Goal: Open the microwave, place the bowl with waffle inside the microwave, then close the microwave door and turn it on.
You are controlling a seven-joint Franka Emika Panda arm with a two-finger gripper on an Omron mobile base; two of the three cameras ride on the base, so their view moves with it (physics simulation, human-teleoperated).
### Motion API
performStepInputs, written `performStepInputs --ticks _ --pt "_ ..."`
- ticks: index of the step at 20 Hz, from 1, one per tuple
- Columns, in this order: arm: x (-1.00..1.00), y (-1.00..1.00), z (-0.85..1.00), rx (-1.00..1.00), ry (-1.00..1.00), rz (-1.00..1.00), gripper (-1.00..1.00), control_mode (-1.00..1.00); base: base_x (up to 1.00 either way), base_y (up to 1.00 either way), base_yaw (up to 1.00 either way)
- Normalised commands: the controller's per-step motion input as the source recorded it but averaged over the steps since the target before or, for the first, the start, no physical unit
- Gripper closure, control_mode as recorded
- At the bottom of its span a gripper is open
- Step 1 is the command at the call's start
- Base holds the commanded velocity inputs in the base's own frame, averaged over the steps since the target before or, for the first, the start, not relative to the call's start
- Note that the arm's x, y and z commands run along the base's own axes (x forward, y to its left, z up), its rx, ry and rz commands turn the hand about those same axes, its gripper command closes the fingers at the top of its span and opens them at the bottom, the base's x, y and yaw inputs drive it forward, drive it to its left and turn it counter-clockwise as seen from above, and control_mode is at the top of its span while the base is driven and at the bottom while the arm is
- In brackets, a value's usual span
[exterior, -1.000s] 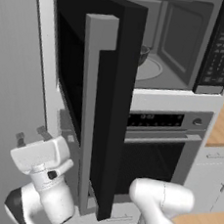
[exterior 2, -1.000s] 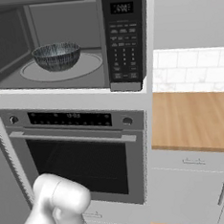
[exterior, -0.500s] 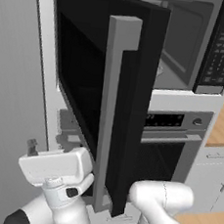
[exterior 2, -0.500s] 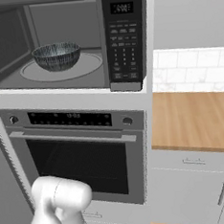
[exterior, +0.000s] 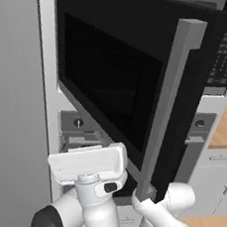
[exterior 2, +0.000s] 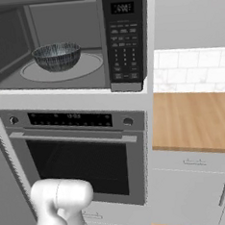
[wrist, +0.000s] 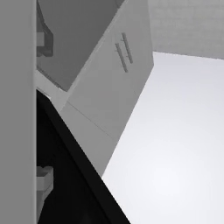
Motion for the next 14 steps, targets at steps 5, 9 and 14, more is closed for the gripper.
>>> performStepInputs --ticks 5,9,14 --pt "0.0 -0.88 0.18 0.3 -0.16 0.0 -1.0 -1.0 0.0 0.0 0.0" --pt "0.0 -0.89 0.16 0.31 -0.18 0.0 -1.0 -1.0 0.0 0.0 0.0" --pt "0.0 -0.84 0.13 0.3 -0.17 0.0 -1.0 -1.0 0.0 0.0 0.0"
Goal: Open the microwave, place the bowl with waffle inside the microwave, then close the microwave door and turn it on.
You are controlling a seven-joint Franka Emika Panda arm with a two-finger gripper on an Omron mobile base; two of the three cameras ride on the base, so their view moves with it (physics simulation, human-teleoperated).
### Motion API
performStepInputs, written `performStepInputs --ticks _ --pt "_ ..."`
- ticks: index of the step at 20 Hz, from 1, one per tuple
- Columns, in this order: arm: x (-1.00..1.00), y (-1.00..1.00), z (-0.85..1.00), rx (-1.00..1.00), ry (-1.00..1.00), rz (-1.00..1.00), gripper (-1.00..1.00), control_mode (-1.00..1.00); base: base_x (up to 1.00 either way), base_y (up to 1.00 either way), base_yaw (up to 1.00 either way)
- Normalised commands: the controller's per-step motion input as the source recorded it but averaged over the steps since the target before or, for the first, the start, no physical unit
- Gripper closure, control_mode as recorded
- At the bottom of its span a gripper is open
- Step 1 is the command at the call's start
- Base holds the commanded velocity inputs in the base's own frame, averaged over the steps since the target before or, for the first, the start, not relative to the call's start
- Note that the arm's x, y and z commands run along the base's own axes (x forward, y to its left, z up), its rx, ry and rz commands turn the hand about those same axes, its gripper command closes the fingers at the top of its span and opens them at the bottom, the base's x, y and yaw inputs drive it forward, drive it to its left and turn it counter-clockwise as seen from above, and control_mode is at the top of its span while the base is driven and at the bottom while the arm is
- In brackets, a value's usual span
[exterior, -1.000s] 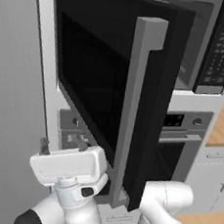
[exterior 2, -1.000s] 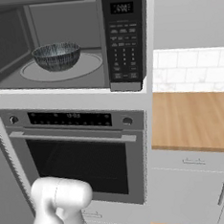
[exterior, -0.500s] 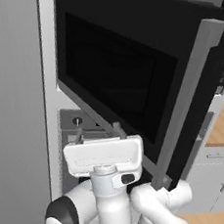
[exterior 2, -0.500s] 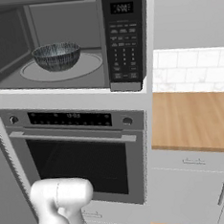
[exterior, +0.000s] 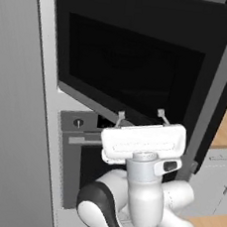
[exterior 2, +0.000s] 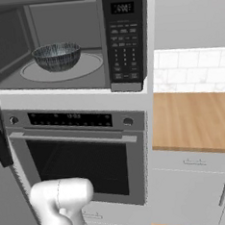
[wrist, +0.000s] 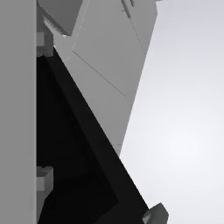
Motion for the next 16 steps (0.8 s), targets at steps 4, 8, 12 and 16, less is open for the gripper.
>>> performStepInputs --ticks 4,8,12,16 --pt "0.0 -0.8 0.11 0.29 -0.15 0.0 -1.0 -1.0 0.0 0.0 0.0" --pt "0.15 -0.59 0.01 0.16 -0.05 0.01 -1.0 -1.0 0.0 0.0 0.0" --pt "0.41 -0.41 0.0 0.05 0.01 0.08 -1.0 -1.0 0.0 0.0 0.0" --pt "0.59 -0.39 0.0 0.04 0.14 0.15 -1.0 -1.0 0.0 0.0 0.0"
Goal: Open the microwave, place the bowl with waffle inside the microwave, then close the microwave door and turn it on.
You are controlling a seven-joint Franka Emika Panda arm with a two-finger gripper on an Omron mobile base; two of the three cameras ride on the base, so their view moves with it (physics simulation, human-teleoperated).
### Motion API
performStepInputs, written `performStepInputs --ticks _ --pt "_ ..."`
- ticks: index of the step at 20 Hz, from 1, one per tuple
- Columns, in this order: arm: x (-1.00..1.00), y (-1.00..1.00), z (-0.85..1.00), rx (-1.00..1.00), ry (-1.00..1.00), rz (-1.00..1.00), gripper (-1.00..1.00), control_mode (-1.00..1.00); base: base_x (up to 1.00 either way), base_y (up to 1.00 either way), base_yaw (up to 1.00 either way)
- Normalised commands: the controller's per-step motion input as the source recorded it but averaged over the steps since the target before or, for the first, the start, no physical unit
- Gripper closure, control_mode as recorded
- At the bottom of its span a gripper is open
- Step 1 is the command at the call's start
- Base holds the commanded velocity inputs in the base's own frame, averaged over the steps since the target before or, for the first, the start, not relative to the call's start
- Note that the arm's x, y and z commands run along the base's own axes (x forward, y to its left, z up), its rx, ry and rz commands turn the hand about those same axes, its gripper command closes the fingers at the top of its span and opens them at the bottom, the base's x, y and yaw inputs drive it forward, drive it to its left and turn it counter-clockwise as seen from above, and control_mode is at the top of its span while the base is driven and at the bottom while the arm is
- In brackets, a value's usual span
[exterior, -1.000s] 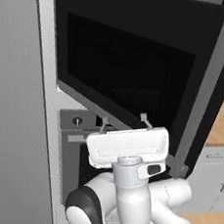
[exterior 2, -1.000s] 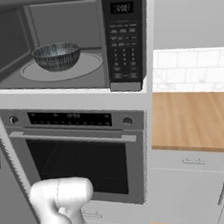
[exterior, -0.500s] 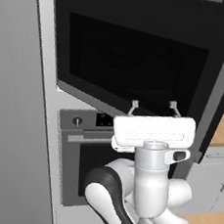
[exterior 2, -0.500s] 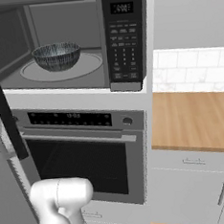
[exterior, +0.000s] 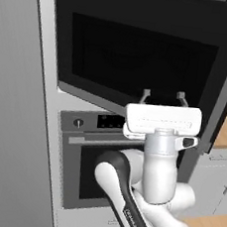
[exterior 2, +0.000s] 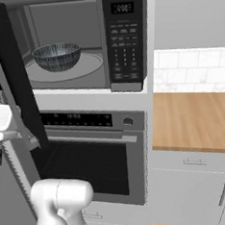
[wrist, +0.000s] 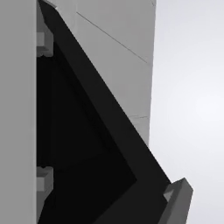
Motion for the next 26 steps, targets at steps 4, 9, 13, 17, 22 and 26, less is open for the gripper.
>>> performStepInputs --ticks 4,9,13,17,22,26 --pt "0.72 -0.42 0.0 0.07 0.29 0.19 -1.0 -1.0 0.0 0.0 0.0" --pt "0.7 -0.22 -0.04 0.05 0.41 0.15 -1.0 -1.0 0.0 0.0 0.0" --pt "0.59 -0.11 -0.08 0.04 0.41 0.12 -1.0 -1.0 0.0 0.0 0.0" --pt "0.65 0.0 -0.01 0.04 0.37 0.07 -1.0 -1.0 0.0 0.0 0.0" --pt "0.6 -0.02 -0.01 0.02 0.21 0.05 -1.0 -1.0 0.0 0.0 0.0" --pt "0.49 -0.21 -0.11 0.0 0.11 0.13 -1.0 -1.0 0.0 0.0 0.0"
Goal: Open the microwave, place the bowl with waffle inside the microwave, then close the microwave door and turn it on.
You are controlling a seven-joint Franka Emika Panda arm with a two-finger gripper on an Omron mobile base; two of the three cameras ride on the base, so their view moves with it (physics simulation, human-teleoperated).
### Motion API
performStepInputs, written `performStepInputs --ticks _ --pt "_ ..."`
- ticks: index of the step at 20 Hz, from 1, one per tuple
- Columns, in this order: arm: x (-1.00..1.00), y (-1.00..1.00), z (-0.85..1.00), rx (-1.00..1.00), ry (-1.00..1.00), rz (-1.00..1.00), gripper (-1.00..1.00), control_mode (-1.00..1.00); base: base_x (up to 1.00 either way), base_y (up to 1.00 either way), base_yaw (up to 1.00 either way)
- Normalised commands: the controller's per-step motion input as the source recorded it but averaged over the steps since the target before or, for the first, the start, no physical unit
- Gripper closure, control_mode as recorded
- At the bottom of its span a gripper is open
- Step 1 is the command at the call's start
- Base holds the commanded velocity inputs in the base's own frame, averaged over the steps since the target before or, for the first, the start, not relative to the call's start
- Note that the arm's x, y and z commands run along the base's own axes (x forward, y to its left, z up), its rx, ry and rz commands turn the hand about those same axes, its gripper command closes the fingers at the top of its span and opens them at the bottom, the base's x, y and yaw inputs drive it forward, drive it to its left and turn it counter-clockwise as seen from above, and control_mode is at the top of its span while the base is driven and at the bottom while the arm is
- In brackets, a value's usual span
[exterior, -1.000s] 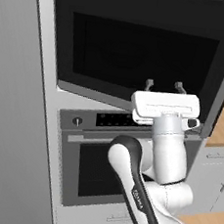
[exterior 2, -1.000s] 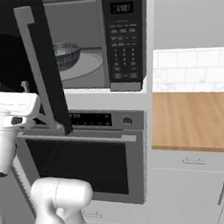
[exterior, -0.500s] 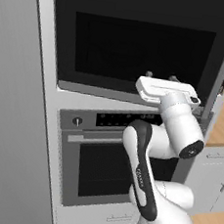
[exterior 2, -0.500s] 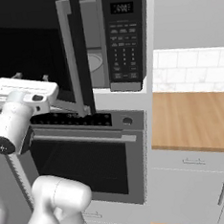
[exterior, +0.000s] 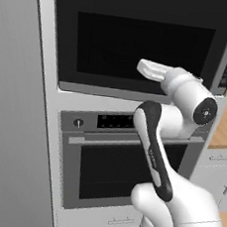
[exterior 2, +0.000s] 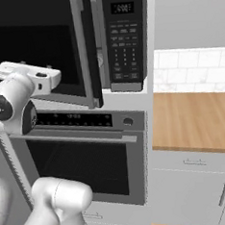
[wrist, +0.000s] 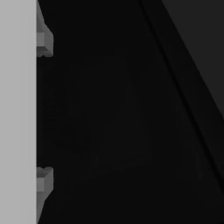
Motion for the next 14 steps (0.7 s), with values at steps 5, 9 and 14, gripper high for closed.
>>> performStepInputs --ticks 5,9,14 --pt "0.43 -0.31 -0.16 0.0 0.04 0.19 -1.0 -1.0 0.0 0.0 0.0" --pt "0.4 -0.17 -0.09 0.0 0.01 0.08 -1.0 -1.0 0.0 0.0 0.0" --pt "0.19 -0.09 -0.03 -0.01 0.0 0.02 -1.0 -1.0 0.0 0.0 0.0"
